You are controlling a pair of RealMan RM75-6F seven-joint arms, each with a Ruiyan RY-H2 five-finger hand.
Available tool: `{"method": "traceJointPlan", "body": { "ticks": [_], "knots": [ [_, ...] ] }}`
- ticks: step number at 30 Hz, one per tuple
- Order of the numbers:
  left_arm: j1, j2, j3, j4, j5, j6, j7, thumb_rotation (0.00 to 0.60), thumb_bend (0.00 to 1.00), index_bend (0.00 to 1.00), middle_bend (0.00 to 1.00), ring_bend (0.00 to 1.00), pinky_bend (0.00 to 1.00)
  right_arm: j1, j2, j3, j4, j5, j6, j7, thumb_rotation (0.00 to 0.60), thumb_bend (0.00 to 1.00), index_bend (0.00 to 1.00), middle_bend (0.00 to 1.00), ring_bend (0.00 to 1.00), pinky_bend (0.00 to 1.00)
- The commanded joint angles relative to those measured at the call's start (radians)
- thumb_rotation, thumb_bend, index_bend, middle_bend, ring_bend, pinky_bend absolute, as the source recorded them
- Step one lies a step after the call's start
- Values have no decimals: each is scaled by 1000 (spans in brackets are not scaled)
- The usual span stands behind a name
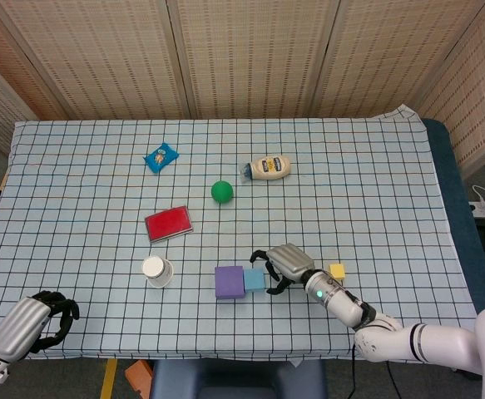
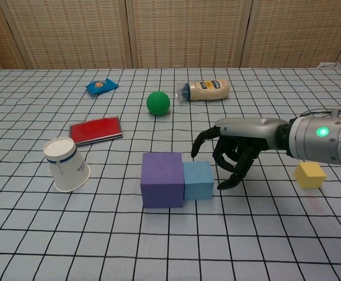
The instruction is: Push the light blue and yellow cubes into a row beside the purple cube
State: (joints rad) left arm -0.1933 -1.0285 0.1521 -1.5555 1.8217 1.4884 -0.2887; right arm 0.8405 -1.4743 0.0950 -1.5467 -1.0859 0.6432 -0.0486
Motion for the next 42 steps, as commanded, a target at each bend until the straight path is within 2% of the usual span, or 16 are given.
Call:
{"method": "traceJointPlan", "body": {
  "ticks": [1, 3, 5, 10, 15, 18, 21, 28, 42],
  "knots": [
    [0, 0, -1, 1, -1, 1, -1, 600, 553, 544, 659, 447, 450, -3, 14, -1, -12, 5, 6, -4, 600, 74, 259, 734, 823, 1000],
    [0, 0, -1, 1, -2, 0, -2, 600, 554, 543, 659, 447, 450, -6, 27, -3, -27, 18, 18, -18, 600, 95, 274, 734, 823, 1000],
    [-1, 0, 0, 0, 0, -1, -2, 600, 554, 543, 659, 447, 450, -10, 33, -8, -43, 40, 44, -49, 600, 164, 305, 737, 826, 1000],
    [0, 0, 1, -1, 5, 2, 1, 600, 554, 543, 659, 447, 450, -4, 40, -28, -88, 120, 83, -146, 600, 413, 386, 758, 845, 1000],
    [0, 1, 2, -1, 4, 2, 0, 600, 554, 544, 659, 447, 450, 10, 37, -35, -112, 184, 97, -198, 600, 611, 434, 769, 851, 1000],
    [0, 1, 1, -1, 4, 3, -2, 600, 554, 544, 659, 447, 450, 22, 37, -33, -123, 224, 84, -205, 600, 692, 435, 771, 852, 1000],
    [0, 1, 2, 0, 5, 4, -3, 600, 554, 544, 659, 447, 450, 31, 40, -30, -135, 252, 71, -201, 600, 722, 434, 773, 853, 1000],
    [0, 1, 2, 0, 6, 6, -5, 600, 554, 543, 659, 447, 450, 38, 33, -39, -135, 260, 66, -199, 600, 722, 423, 776, 855, 1000],
    [0, 2, 2, 1, 8, 8, -9, 600, 555, 544, 659, 447, 450, 29, 30, -42, -126, 227, 32, -132, 600, 722, 375, 776, 855, 1000]
  ]
}}
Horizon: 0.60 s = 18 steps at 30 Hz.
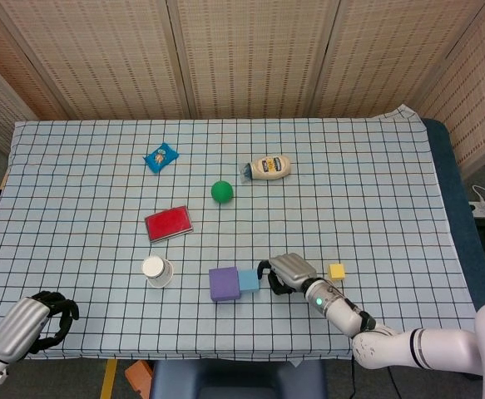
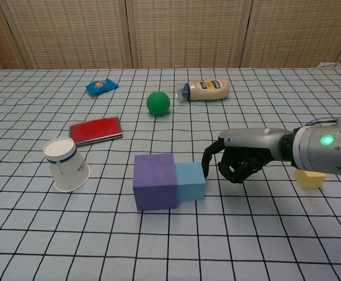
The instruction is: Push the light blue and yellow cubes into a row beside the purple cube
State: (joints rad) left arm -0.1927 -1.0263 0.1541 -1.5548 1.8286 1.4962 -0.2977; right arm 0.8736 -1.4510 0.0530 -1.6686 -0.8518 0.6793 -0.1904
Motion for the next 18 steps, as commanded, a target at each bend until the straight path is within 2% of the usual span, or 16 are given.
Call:
{"method": "traceJointPlan", "body": {
  "ticks": [1, 3, 5, 9, 12, 15, 18],
  "knots": [
    [-1, 0, 0, 0, 1, 0, 0, 600, 556, 544, 659, 447, 450, -6, 11, 0, -8, -11, -5, 15, 600, 721, 373, 776, 855, 1000],
    [-1, 0, 1, 0, 2, 0, -1, 600, 556, 544, 659, 447, 450, -13, 27, 1, -21, -30, 0, 26, 600, 713, 378, 776, 855, 1000],
    [0, 0, 1, 0, 1, 0, -2, 600, 556, 544, 659, 447, 450, -27, 46, -3, -31, -66, 25, 24, 600, 660, 397, 776, 855, 1000],
    [-1, 0, 1, -1, 1, -2, -1, 600, 559, 544, 660, 447, 450, -66, 74, -31, -43, -145, 136, -39, 600, 428, 411, 780, 858, 1000],
    [-2, 0, 2, -2, 3, -3, 2, 600, 558, 544, 659, 447, 449, -104, 86, -67, -53, -190, 243, -134, 600, 256, 404, 783, 859, 1000],
    [-1, 0, 1, -3, -1, -5, 4, 600, 556, 543, 660, 447, 450, -140, 92, -102, -59, -211, 329, -236, 600, 142, 331, 784, 860, 1000],
    [-1, 0, 1, -4, -2, -7, 7, 600, 556, 544, 660, 447, 450, -169, 94, -123, -54, -210, 371, -296, 600, 104, 221, 784, 860, 1000]
  ]
}}
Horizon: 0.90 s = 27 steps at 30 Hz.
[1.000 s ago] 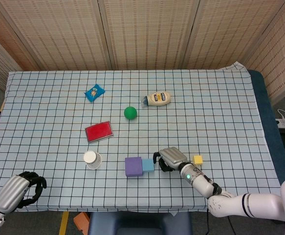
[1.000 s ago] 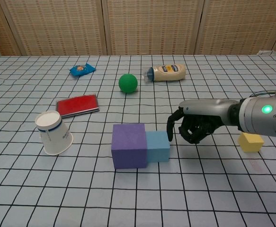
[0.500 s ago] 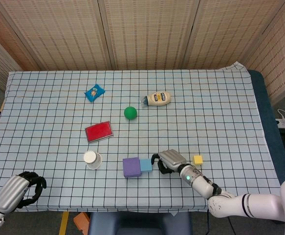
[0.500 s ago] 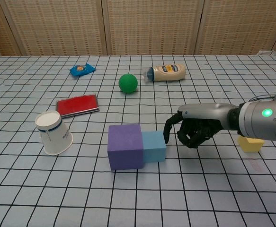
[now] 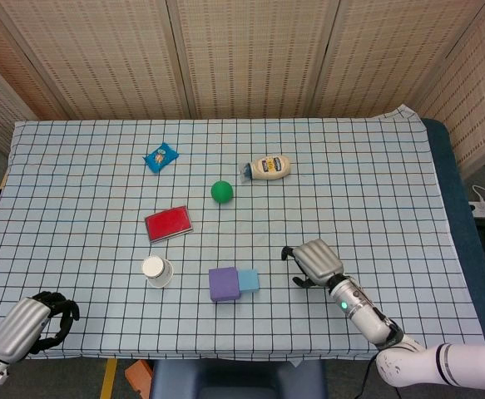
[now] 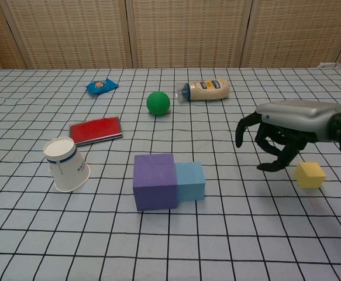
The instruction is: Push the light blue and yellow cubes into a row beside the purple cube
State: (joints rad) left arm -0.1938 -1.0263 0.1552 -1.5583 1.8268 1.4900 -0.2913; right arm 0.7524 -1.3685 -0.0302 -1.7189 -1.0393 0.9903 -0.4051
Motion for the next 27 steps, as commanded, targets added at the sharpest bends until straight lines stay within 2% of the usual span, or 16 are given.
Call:
{"method": "traceJointPlan", "body": {
  "ticks": [1, 6, 13, 27],
  "knots": [
    [0, 0, 1, -1, 1, -1, 0, 600, 556, 544, 660, 447, 450, -55, 12, -42, -2, -17, 68, -89, 600, 97, 196, 784, 860, 1000],
    [0, 1, 0, -1, 0, 0, -2, 600, 555, 544, 660, 447, 450, -83, 24, -40, -2, 20, 91, -131, 600, 70, 160, 783, 860, 1000],
    [-2, 1, 1, -2, -1, -5, -3, 600, 554, 543, 660, 447, 450, -110, 41, -41, -21, 51, 98, -162, 600, 69, 299, 786, 863, 1000],
    [-2, 0, 1, 0, -1, -5, -1, 600, 555, 544, 659, 447, 450, -151, 48, -27, 12, 50, 74, -127, 600, 69, 310, 786, 864, 1000]
  ]
}}
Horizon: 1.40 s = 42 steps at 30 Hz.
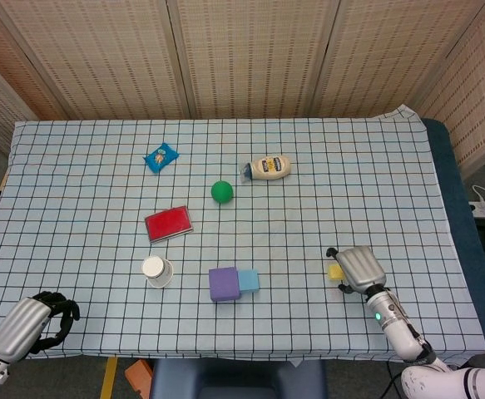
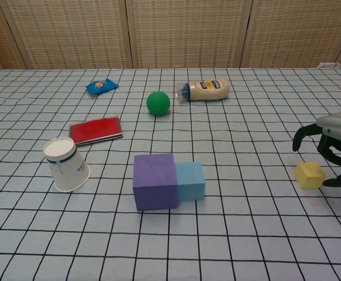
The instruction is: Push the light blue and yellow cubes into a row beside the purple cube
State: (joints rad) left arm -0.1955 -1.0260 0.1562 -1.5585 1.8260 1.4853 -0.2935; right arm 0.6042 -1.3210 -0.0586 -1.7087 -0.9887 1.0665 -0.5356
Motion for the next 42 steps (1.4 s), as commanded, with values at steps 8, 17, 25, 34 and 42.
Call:
{"method": "traceJointPlan", "body": {
  "ticks": [8, 17, 25, 34, 42],
  "knots": [
    [-1, 0, 2, -2, 1, -3, 4, 600, 555, 544, 660, 447, 450, -19, 0, 5, 18, -4, -23, 17, 600, 70, 316, 787, 864, 1000],
    [-1, 0, 2, -1, 3, -3, 2, 600, 554, 544, 660, 447, 450, -31, -9, 15, 44, 1, -41, 31, 600, 70, 333, 788, 865, 1000],
    [-2, 1, 4, -2, 6, -2, 1, 600, 556, 544, 660, 447, 450, -40, -13, 23, 52, -1, -51, 38, 600, 76, 367, 792, 868, 1000],
    [-1, 1, 3, 0, 4, -1, 0, 600, 554, 544, 660, 447, 450, -46, -21, 27, 60, -5, -57, 41, 600, 113, 399, 794, 871, 1000],
    [-2, 0, 3, 1, 4, -3, 1, 600, 554, 543, 660, 447, 450, -52, -22, 30, 63, -6, -63, 39, 600, 215, 437, 799, 877, 1000]
  ]
}}
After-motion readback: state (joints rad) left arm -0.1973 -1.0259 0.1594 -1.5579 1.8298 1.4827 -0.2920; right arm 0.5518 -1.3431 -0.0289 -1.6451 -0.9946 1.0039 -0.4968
